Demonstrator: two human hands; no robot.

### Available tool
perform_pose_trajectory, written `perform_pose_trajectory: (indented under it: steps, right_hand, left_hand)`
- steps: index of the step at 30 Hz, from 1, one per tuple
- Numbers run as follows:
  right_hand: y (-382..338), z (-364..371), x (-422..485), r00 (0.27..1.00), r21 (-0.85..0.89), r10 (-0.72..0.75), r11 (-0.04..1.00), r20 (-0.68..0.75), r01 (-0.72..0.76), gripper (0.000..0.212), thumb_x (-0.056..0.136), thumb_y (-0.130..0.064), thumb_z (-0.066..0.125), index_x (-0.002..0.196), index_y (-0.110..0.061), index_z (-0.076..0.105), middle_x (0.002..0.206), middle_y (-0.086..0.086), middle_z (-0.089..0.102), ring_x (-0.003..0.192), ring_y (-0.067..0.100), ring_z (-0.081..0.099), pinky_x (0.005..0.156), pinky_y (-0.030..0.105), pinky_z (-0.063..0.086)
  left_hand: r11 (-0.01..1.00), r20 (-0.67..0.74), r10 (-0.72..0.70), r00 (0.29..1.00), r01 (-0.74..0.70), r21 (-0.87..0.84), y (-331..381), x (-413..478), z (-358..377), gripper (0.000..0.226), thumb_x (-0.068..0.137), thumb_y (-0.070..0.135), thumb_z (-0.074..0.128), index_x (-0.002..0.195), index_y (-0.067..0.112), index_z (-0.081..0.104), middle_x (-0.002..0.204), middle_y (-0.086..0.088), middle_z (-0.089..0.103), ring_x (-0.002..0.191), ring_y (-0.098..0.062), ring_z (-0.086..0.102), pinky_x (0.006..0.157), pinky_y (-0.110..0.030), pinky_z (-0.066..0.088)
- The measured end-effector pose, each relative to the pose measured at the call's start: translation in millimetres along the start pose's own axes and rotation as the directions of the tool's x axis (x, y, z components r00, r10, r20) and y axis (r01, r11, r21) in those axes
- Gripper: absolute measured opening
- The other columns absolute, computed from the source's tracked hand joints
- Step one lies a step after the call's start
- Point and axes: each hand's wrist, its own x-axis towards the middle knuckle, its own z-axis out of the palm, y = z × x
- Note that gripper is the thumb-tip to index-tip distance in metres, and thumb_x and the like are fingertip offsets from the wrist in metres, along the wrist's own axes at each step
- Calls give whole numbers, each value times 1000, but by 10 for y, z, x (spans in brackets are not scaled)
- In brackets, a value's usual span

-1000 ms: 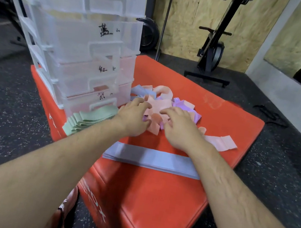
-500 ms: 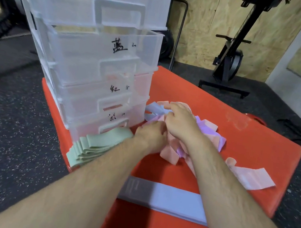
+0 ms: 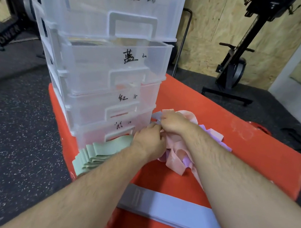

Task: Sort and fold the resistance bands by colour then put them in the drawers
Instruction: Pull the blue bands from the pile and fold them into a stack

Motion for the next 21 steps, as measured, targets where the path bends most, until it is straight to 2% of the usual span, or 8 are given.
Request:
perform_pose_trajectory:
  steps: [2,4,6,8,11,13,18,21]
  right_hand:
    - [-35,-8,-68,995,92,29,996,-97,-20,41,80,-37,41,107,-26,69,114,-3,66,110,29,60,87,39,49]
    - [-185,-175,-432,968,179,32,984,-250,13,39,87,-29,38,114,-24,65,133,-5,59,122,30,52,100,41,42]
    - [-209,-366,-690,924,211,39,976,-381,45,45,94,-20,38,134,-20,59,156,-7,41,138,27,39,112,41,31]
    - [-164,-596,-898,888,233,17,967,-459,102,47,94,-11,38,137,-12,56,160,-3,36,143,26,36,116,41,29]
    - [-93,-943,-1246,821,333,-1,914,-571,233,46,91,1,35,129,-2,60,157,8,41,145,22,36,116,17,22]
    - [-49,-1179,-1521,773,374,17,882,-634,287,52,91,6,34,138,-1,56,157,7,40,146,14,32,113,8,18]
    - [19,-1579,-2119,610,348,-6,816,-793,461,60,90,5,32,144,-9,54,156,-2,41,145,6,36,122,32,28]
    - [5,-1728,-2434,575,377,21,775,-818,508,58,92,2,34,143,-12,55,157,-3,41,145,-1,31,121,30,29]
  left_hand:
    - [1000,-10,20,1000,-20,11,-33,-23,-59,49,83,29,33,123,15,56,131,-8,57,122,-31,54,103,-44,42]
    - [999,-61,45,997,-44,8,-40,11,-131,37,86,20,41,119,14,57,128,-9,57,119,-32,54,101,-42,43]
    - [996,-128,72,989,-77,-36,0,16,-209,34,86,14,45,118,13,58,126,-9,56,117,-32,55,98,-39,44]
    - [990,-186,107,977,-123,-73,62,-29,-260,38,87,16,48,125,14,56,133,-7,55,120,-30,54,98,-37,44]
    - [966,-232,194,953,-227,-122,195,-117,-306,48,89,17,50,137,13,51,147,-4,47,131,-26,48,107,-37,39]
    - [940,-285,247,926,-301,-162,312,-193,-343,50,90,14,51,140,11,49,151,-4,43,137,-23,43,112,-35,35]
    - [859,-424,298,855,-434,-271,618,-481,-537,56,94,18,50,149,21,39,159,5,29,145,-8,28,117,-30,28]
    - [819,-483,309,819,-487,-304,696,-654,-641,59,96,22,55,152,25,34,160,8,26,147,-4,23,118,-27,26]
